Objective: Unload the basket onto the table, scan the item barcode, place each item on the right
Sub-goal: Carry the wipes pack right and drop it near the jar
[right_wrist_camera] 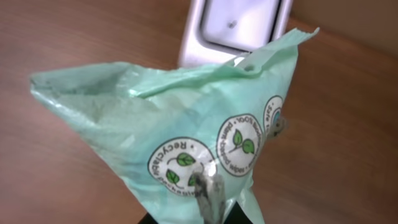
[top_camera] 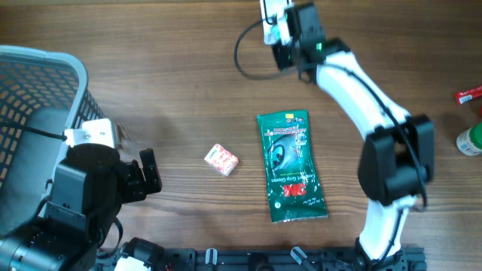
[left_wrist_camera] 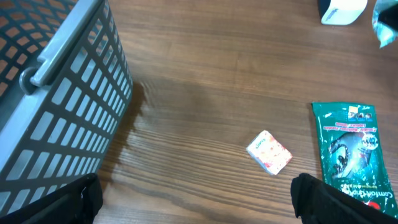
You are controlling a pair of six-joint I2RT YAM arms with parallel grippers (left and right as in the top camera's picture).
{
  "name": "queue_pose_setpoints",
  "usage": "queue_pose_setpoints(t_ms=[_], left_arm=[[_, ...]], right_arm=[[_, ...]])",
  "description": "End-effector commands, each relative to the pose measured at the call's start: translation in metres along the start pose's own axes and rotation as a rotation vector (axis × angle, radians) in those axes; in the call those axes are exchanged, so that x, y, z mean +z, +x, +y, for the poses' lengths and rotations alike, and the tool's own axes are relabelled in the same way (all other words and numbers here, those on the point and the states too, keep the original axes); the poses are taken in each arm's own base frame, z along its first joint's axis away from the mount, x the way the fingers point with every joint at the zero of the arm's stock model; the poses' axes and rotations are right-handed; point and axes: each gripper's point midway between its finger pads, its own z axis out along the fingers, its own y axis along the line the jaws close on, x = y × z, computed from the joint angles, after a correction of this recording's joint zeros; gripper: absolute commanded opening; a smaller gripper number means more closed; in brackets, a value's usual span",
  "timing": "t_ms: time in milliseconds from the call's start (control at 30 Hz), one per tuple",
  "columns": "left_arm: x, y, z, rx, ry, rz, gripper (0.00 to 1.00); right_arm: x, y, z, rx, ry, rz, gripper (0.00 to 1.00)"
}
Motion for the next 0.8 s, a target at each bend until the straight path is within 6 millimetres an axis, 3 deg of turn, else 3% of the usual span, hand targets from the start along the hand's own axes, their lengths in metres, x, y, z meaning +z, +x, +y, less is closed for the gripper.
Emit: queue_pose_setpoints(t_ms=[0, 133, 233, 533, 767], left_arm=[[0.0, 0.0, 0.0, -0.013, 0.002, 0.0, 1.0], [0.0, 0.0, 0.0, -0.012, 0.002, 0.001, 1.0], [0.0, 0.0, 0.0, -0.012, 0.002, 0.001, 1.0], [0.0, 0.0, 0.0, -0.013, 0.002, 0.0, 1.0], [0.0, 0.0, 0.0, -0.013, 0.002, 0.0, 1.0]], right_arm=[[0.037, -0.04, -0.043, -0.019, 0.089, -0.053, 0.04], [0.077, -0.039, -0.055, -0.113, 0.115, -0.045, 0.04], [0.088, -0.037, -0.061, -0.176, 0.171, -0.037, 0.04], [0.085, -0.039, -0.062, -0.119, 0.191, -0.039, 0.04], [0.068, -0.047, -0.065, -0.019, 0.186, -0.027, 0.04]])
